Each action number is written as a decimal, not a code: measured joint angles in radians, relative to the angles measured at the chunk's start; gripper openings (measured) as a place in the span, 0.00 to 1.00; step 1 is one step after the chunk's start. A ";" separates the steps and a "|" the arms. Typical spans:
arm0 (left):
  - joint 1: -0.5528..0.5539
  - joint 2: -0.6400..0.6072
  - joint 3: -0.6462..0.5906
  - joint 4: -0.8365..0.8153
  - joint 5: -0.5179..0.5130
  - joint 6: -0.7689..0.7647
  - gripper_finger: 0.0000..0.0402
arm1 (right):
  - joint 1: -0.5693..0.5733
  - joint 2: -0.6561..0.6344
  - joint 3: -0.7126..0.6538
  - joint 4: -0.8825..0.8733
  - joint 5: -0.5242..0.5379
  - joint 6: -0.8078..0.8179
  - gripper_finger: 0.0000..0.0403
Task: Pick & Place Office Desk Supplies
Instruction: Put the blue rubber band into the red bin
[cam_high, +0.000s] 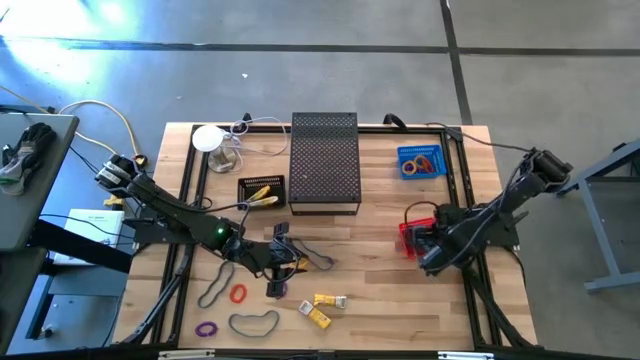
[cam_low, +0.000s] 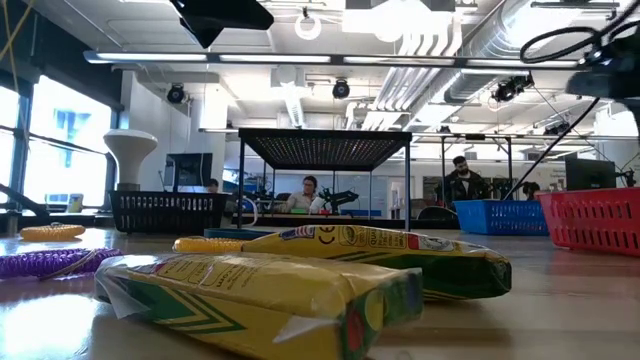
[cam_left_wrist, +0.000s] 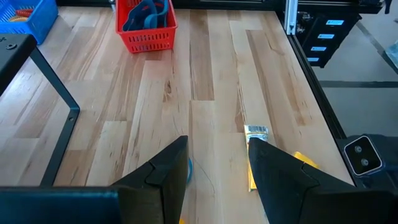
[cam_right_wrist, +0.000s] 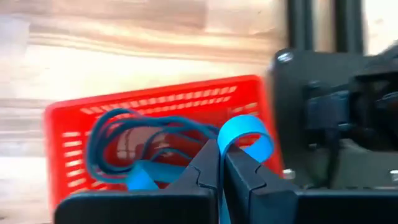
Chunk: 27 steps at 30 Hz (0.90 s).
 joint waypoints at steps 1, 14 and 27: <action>0.000 0.000 0.000 0.000 0.000 0.000 0.41 | -0.020 0.003 0.000 0.027 0.000 -0.019 0.01; 0.000 0.000 0.000 -0.013 0.000 0.000 0.41 | -0.163 0.117 0.000 0.271 -0.132 -0.534 0.01; 0.000 0.000 0.000 -0.012 0.000 0.000 0.41 | -0.224 0.178 0.000 0.366 -0.176 -0.853 0.04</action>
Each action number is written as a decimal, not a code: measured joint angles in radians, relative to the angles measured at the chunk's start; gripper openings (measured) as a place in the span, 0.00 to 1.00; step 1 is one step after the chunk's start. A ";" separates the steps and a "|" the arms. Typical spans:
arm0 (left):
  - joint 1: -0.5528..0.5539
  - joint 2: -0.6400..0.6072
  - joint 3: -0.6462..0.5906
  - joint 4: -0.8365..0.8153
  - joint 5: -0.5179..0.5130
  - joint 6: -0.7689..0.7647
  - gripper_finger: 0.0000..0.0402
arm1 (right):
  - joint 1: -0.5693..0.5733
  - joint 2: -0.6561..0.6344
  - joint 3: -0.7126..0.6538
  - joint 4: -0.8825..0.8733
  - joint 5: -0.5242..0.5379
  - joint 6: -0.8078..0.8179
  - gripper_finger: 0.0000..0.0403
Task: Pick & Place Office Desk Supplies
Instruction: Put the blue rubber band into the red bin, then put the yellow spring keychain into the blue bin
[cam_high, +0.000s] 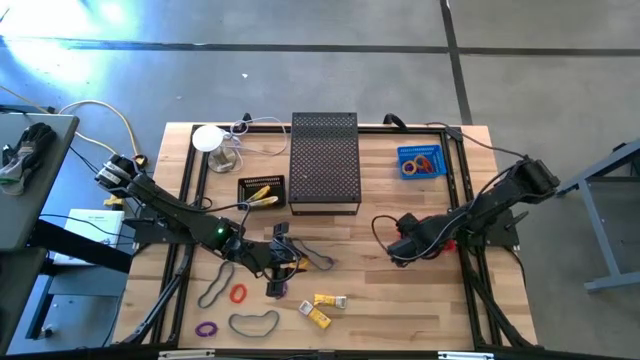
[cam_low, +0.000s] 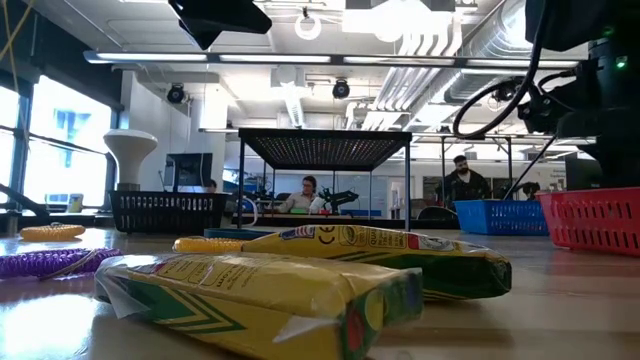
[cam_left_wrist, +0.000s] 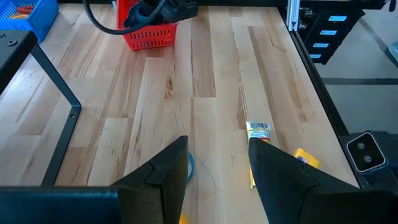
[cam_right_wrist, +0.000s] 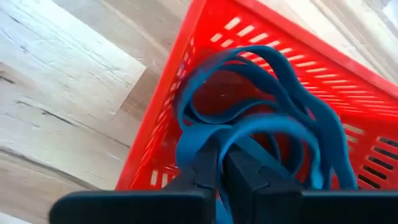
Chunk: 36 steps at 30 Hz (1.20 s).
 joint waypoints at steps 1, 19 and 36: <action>0.000 0.000 0.000 0.000 0.000 0.000 0.41 | 0.000 0.000 0.000 0.000 -0.001 -0.006 0.06; -0.002 0.000 0.000 -0.065 0.001 -0.001 0.41 | 0.008 -0.042 0.057 -0.127 -0.012 -0.121 0.50; -0.036 0.000 -0.020 -0.285 0.102 0.021 0.41 | 0.151 -0.133 0.143 -0.043 0.233 -0.204 0.51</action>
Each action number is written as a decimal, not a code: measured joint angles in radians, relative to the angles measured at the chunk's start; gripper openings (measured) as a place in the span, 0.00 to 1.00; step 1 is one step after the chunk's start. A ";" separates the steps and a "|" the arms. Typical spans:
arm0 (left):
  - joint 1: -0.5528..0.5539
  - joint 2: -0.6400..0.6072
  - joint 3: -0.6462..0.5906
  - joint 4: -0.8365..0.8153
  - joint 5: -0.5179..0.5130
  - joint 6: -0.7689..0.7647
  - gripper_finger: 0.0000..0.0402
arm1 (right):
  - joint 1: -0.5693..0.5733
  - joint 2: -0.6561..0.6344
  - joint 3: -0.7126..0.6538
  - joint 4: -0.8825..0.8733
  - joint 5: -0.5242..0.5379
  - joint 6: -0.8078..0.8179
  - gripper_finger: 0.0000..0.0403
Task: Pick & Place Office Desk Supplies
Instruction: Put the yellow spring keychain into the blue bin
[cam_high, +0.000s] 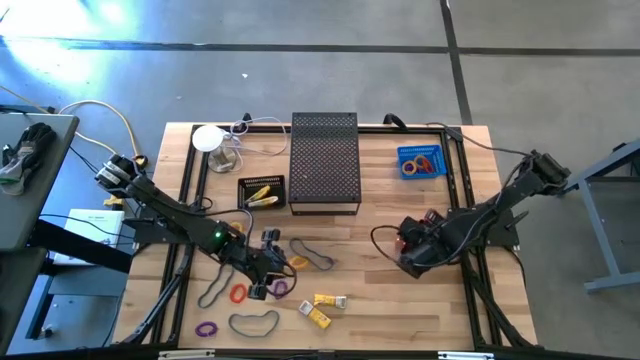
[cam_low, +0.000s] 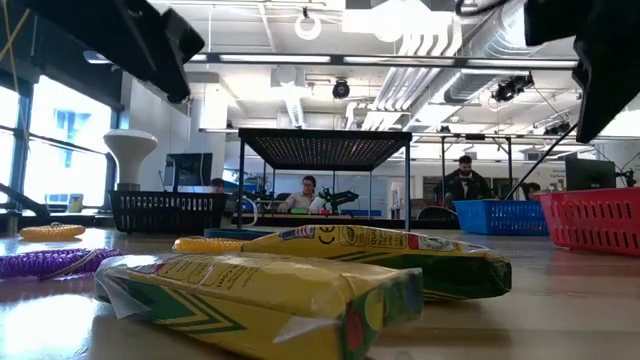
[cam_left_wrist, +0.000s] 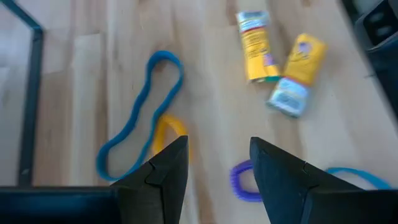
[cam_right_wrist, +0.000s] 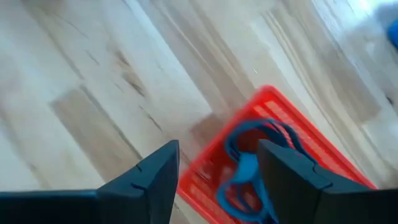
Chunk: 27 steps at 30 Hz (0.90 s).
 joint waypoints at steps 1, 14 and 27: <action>0.000 0.000 -0.015 0.011 -0.015 0.010 0.41 | 0.007 0.000 0.000 0.022 0.015 0.003 0.51; 0.018 0.000 -0.253 0.336 -0.037 0.136 0.41 | 0.056 0.001 0.000 0.466 0.255 -0.264 0.51; 0.063 0.080 -0.344 0.572 0.021 0.232 0.41 | 0.061 0.002 -0.016 0.652 0.268 -0.364 0.51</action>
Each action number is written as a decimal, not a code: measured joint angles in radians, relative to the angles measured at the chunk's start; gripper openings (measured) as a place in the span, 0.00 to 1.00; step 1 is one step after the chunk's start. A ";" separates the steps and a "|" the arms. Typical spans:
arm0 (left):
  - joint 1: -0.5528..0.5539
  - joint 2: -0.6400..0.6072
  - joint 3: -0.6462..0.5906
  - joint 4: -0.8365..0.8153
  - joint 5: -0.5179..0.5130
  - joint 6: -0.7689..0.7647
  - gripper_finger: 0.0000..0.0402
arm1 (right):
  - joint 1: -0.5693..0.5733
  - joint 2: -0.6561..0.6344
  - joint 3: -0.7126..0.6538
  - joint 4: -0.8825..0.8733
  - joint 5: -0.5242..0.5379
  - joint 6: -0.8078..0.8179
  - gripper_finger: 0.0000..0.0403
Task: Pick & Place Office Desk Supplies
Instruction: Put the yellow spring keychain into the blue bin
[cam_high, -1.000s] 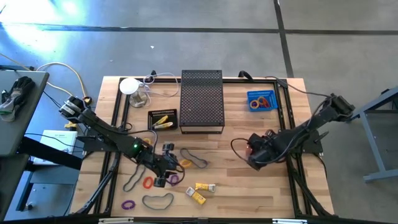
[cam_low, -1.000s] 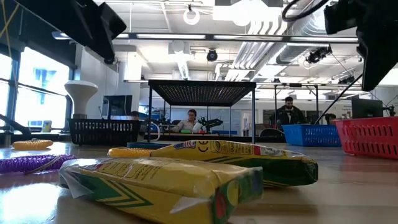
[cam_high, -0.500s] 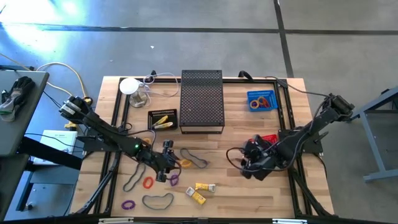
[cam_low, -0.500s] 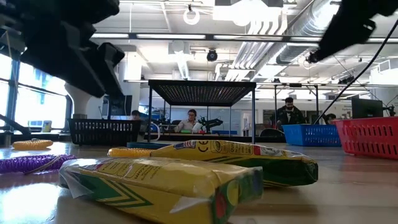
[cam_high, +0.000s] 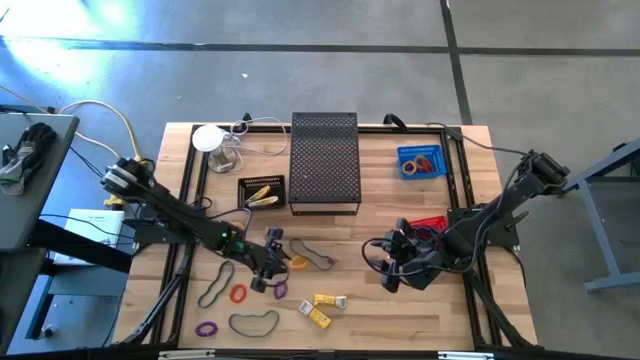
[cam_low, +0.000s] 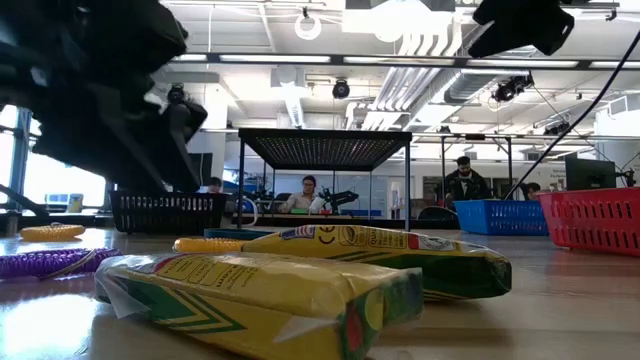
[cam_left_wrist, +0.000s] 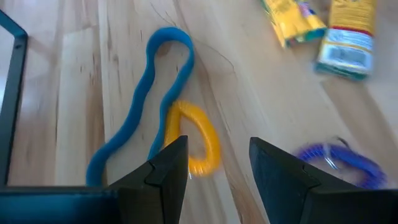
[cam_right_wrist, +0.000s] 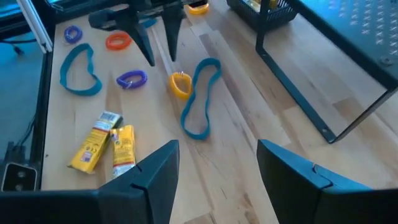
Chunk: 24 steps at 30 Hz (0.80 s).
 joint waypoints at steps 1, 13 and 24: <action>0.006 0.025 0.000 0.039 -0.004 0.008 0.41 | 0.000 0.000 -0.009 0.007 -0.005 0.001 0.51; 0.015 0.249 0.004 0.243 -0.023 0.032 0.41 | -0.001 0.000 -0.067 0.029 -0.015 0.037 0.51; 0.034 0.273 0.008 0.118 -0.045 -0.054 0.30 | -0.001 0.000 -0.067 0.085 -0.015 0.037 0.51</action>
